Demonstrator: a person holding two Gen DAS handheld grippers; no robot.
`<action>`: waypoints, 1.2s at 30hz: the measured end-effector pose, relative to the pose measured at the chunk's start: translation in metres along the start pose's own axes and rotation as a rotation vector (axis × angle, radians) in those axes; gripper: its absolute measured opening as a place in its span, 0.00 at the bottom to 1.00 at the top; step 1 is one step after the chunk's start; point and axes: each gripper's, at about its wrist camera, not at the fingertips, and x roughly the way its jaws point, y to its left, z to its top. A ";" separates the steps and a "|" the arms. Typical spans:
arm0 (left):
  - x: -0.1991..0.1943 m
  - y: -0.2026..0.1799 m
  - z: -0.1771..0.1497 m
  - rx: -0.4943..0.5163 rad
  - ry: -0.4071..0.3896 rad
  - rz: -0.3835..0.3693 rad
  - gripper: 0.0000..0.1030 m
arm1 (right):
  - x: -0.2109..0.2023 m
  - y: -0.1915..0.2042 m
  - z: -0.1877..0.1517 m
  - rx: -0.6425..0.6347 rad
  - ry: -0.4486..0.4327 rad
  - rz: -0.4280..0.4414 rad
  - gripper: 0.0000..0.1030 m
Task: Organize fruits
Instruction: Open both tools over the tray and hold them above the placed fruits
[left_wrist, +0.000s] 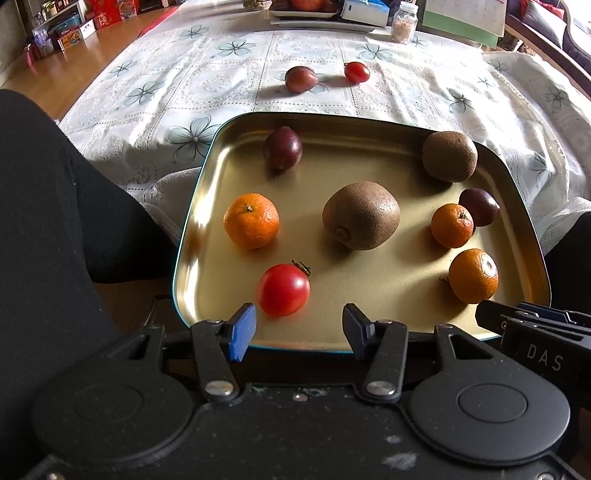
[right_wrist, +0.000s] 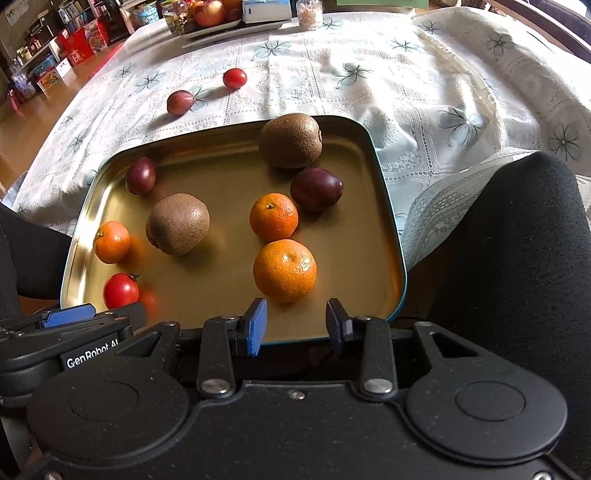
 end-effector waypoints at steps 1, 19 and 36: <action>0.001 0.000 0.000 0.000 0.001 -0.002 0.52 | 0.001 0.000 0.000 0.000 0.004 0.000 0.43; 0.006 0.001 0.001 -0.009 0.029 -0.012 0.52 | 0.004 0.002 0.000 -0.010 0.020 -0.006 0.43; 0.005 0.002 -0.001 -0.013 0.025 -0.013 0.52 | 0.004 0.002 0.000 -0.010 0.020 -0.001 0.43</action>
